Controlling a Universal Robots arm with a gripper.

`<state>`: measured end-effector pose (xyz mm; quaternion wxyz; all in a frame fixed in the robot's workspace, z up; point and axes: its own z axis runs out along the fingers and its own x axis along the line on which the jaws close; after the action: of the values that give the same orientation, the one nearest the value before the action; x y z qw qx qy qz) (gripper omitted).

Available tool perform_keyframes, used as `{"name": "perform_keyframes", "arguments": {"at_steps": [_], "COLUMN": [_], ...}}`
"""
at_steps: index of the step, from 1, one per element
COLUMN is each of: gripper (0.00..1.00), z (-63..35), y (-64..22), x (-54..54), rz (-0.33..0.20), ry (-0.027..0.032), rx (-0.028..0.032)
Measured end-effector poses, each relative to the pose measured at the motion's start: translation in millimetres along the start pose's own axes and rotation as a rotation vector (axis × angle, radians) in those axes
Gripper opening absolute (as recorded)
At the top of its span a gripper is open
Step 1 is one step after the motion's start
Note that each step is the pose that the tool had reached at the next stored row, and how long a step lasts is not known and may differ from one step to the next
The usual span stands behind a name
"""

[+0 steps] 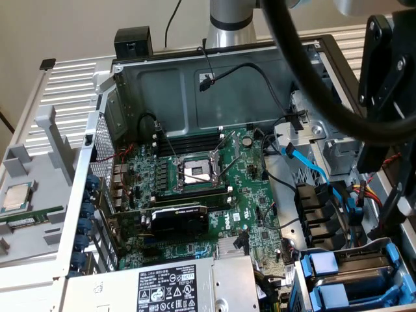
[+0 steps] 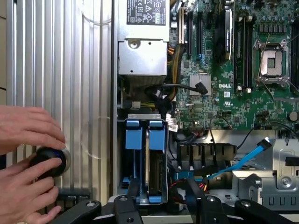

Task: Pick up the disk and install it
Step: 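Insert the first disk wire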

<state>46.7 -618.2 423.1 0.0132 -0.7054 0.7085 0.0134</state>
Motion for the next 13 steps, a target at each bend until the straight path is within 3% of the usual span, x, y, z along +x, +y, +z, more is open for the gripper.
{"name": "perform_keyframes", "arguments": {"at_steps": [5, 13], "gripper": [0.51, 0.51], "z": [0.3, 1.0], "y": [-6.0, -24.3], "x": [-5.8, -12.9], "rz": [0.005, 0.005], "ry": [0.0000, 0.0005], "rx": [0.0007, 0.0004]}}
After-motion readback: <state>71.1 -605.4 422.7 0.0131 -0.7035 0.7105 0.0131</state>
